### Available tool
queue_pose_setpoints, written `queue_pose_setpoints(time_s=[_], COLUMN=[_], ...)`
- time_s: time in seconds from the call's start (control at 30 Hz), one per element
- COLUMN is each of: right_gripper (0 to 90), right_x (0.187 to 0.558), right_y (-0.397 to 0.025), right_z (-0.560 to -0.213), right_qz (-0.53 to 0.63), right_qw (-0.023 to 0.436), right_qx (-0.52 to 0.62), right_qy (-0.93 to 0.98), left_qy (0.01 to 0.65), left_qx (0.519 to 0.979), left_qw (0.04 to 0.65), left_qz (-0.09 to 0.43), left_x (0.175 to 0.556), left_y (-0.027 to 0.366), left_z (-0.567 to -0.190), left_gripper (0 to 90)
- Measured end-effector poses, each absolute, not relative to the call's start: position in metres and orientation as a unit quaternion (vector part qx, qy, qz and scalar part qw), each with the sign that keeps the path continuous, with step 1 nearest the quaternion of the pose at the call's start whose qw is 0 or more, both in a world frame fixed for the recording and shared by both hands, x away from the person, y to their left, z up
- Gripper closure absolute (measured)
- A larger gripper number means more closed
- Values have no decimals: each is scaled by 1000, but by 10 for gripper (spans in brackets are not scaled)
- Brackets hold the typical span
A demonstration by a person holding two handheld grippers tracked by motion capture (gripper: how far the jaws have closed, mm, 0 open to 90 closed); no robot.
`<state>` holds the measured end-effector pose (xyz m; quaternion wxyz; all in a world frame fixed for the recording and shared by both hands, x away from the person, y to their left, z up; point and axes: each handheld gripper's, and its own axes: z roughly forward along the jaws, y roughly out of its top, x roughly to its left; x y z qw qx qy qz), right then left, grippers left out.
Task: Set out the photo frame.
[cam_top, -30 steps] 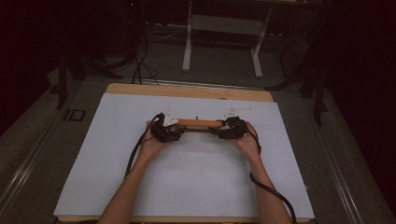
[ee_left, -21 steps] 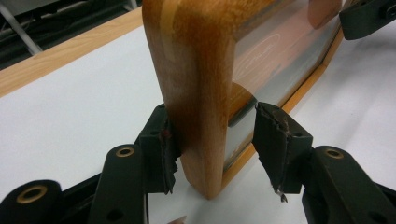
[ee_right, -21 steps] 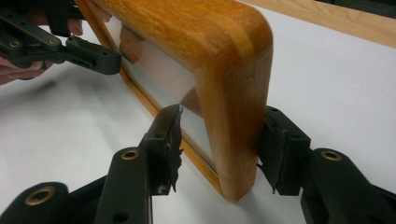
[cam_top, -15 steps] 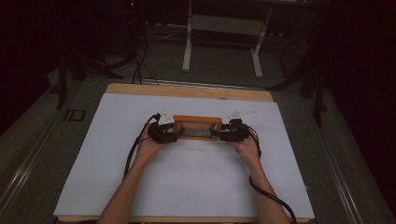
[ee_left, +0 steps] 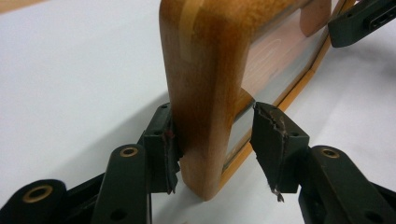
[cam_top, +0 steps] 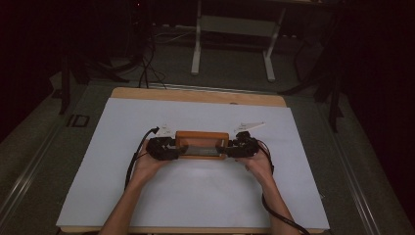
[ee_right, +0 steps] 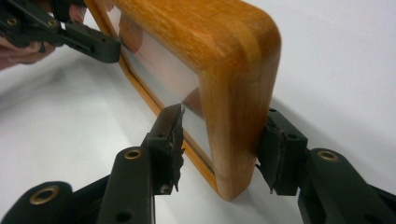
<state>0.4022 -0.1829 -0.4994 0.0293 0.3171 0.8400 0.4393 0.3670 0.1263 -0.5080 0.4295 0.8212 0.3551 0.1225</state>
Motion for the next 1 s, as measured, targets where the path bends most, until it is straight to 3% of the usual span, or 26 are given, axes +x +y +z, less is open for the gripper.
queue_pose_setpoints(time_s=[0.17, 0.57, 1.0], right_gripper=[546, 528, 565], right_x=[391, 396, 392], right_y=[-185, -184, -188], right_z=[-497, -506, -512], right_qz=[429, 427, 427], right_qw=[16, 24, 6], right_qx=[318, 323, 328], right_qy=[845, 844, 843], left_qy=[356, 364, 375], left_qx=[826, 820, 816], left_qw=[426, 425, 426], left_qz=[94, 120, 109], left_x=[360, 360, 361], left_y=[127, 125, 130], left_z=[-506, -513, -518], left_gripper=[534, 521, 517])
